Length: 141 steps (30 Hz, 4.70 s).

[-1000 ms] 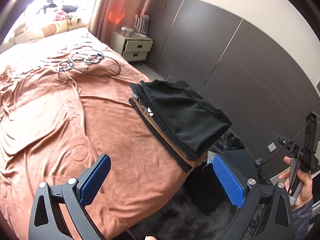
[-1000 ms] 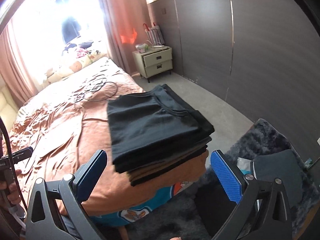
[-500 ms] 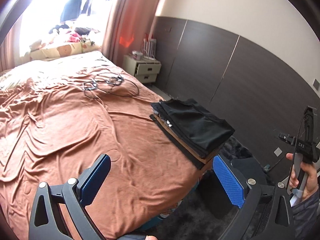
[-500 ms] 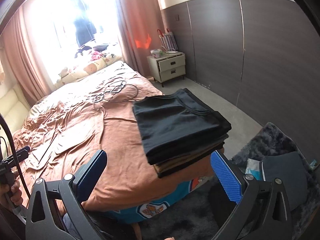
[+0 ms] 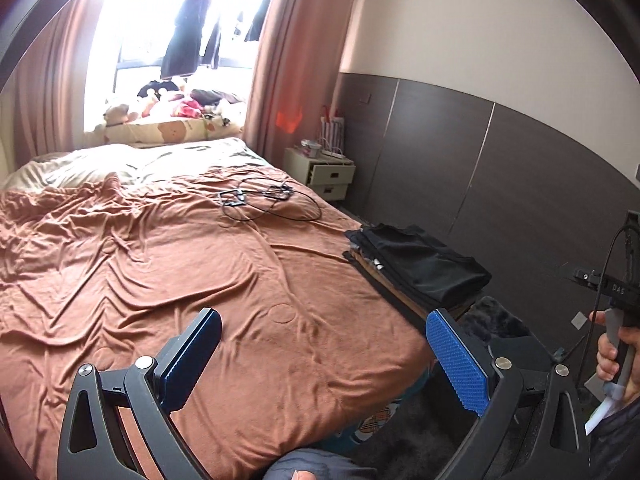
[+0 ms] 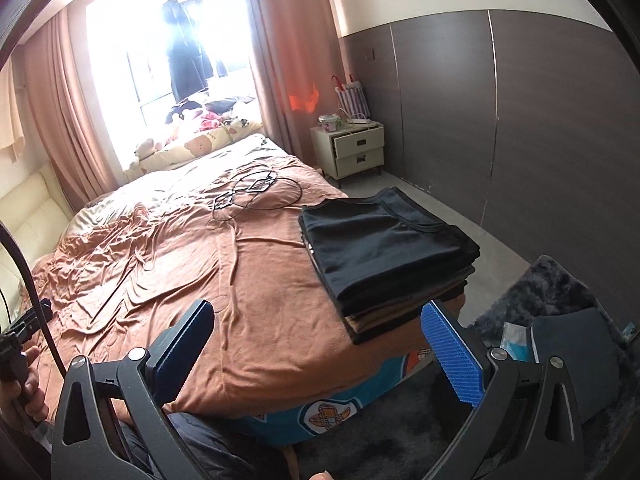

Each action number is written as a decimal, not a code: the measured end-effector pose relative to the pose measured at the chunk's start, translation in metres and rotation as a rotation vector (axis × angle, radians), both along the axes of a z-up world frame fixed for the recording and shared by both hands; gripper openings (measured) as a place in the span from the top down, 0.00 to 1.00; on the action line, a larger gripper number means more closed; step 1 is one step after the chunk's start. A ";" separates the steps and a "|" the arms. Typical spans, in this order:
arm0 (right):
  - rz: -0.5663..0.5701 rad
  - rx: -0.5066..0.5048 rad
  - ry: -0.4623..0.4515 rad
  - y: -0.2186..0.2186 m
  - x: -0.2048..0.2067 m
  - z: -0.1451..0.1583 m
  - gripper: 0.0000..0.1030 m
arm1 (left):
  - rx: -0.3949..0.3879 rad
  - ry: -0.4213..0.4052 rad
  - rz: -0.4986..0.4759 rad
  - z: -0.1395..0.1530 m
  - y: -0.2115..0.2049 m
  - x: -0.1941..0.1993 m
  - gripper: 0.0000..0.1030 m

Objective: Fold small clothes

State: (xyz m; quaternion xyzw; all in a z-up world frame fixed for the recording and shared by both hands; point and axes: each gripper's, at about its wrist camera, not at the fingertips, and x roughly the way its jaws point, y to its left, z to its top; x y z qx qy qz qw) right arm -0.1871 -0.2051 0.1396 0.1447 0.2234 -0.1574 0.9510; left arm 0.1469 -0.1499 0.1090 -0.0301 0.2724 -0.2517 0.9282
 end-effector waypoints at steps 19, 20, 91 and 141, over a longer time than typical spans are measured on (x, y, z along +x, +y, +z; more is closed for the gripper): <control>0.036 -0.049 -0.057 0.072 -0.028 -0.049 0.00 | 0.048 -0.114 0.098 -0.025 0.054 -0.088 0.00; 0.042 -0.039 -0.060 0.076 -0.030 -0.052 0.00 | 0.056 -0.119 0.107 -0.027 0.056 -0.092 0.00; 0.049 -0.156 -0.034 0.156 -0.041 -0.110 0.00 | 0.038 -0.185 0.220 -0.070 0.091 -0.166 0.00; 0.062 -0.154 -0.027 0.147 -0.031 -0.109 0.00 | 0.023 -0.166 0.269 -0.072 0.092 -0.166 0.00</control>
